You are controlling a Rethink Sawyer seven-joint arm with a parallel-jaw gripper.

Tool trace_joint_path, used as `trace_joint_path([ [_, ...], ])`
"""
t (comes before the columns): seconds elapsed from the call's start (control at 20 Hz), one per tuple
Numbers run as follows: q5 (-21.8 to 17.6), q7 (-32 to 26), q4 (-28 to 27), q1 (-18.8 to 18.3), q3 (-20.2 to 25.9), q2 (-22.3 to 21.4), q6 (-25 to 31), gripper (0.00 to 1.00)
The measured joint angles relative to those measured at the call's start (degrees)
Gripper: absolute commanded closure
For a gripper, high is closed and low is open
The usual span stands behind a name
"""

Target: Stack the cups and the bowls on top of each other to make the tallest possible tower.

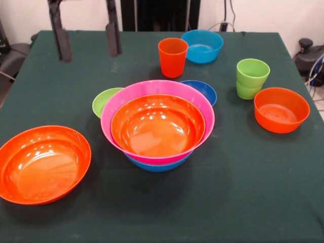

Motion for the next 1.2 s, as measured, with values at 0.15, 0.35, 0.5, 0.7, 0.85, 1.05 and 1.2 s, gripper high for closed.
trace_joint_path([
  [0.15, -1.4, -0.2, -1.2, -1.0, 1.4, 2.2, 0.0, 0.0],
  [0.35, -3.1, -1.2, -3.7, -2.0, 3.2, 5.7, 0.5, 0.0],
  [0.5, -4.2, -2.1, -5.8, -2.5, 4.6, 7.9, 1.8, 0.0],
  [0.7, -5.3, -4.4, -8.5, -3.1, 6.4, 10.7, 4.1, 0.0],
  [0.85, -6.3, -6.8, -10.7, -3.4, 7.8, 12.7, 5.8, 0.0],
  [1.05, -6.7, -9.3, -12.7, -3.5, 9.0, 14.4, 7.2, 0.0],
  [1.2, -6.8, -10.8, -13.8, -3.5, 9.6, 15.2, 7.9, 0.0],
])
